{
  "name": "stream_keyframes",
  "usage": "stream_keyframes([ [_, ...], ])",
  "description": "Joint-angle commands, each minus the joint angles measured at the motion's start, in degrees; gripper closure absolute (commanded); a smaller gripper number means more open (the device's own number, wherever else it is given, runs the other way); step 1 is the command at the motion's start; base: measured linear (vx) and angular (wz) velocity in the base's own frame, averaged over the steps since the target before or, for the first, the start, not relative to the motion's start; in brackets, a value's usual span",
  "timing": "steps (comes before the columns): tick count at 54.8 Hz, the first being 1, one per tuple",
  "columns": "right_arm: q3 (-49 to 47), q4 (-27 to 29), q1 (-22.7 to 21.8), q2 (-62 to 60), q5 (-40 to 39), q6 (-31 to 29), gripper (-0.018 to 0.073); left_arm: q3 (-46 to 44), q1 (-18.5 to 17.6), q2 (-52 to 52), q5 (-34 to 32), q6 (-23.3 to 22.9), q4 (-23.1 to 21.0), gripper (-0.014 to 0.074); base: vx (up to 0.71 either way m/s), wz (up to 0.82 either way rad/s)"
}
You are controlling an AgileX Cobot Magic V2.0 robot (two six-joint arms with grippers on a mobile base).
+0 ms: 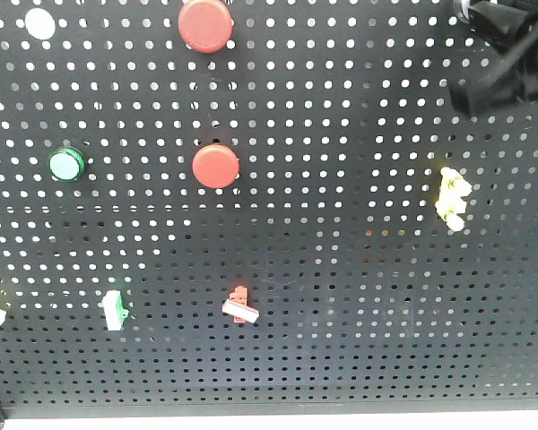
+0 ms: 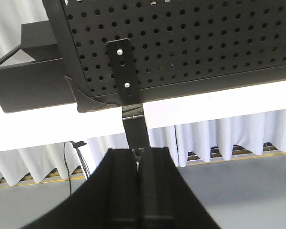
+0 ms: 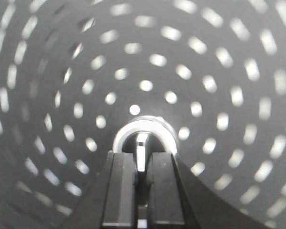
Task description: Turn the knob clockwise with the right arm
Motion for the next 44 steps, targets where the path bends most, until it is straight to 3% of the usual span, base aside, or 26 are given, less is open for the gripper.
stream_keyframes([
  [1,-2.0,2.7,-0.5,-0.2,-4.5,6.7,0.0454,1.5,-0.2,-1.0,-4.4,-0.1,-0.5,0.0603,0.00,0.00],
  [16,-2.0,10.9,-0.5,-0.4,-7.1,20.5,0.0454,1.5,-0.2,-1.0,-4.4,-0.1,-0.5,0.0603,0.00,0.00],
  [27,-2.0,21.4,-0.6,-0.4,-11.3,30.3,0.0454,1.5,-0.2,-1.0,-4.4,-0.1,-0.5,0.0603,0.00,0.00],
  [39,-2.0,29.1,-0.6,-0.4,-12.5,31.5,0.0454,1.5,-0.2,-1.0,-4.4,-0.1,-0.5,0.0603,0.00,0.00],
  [44,-2.0,29.5,-0.6,-0.4,-14.1,31.4,0.0450,1.5,-0.2,-1.0,-4.4,-0.1,-0.5,0.0603,0.00,0.00],
])
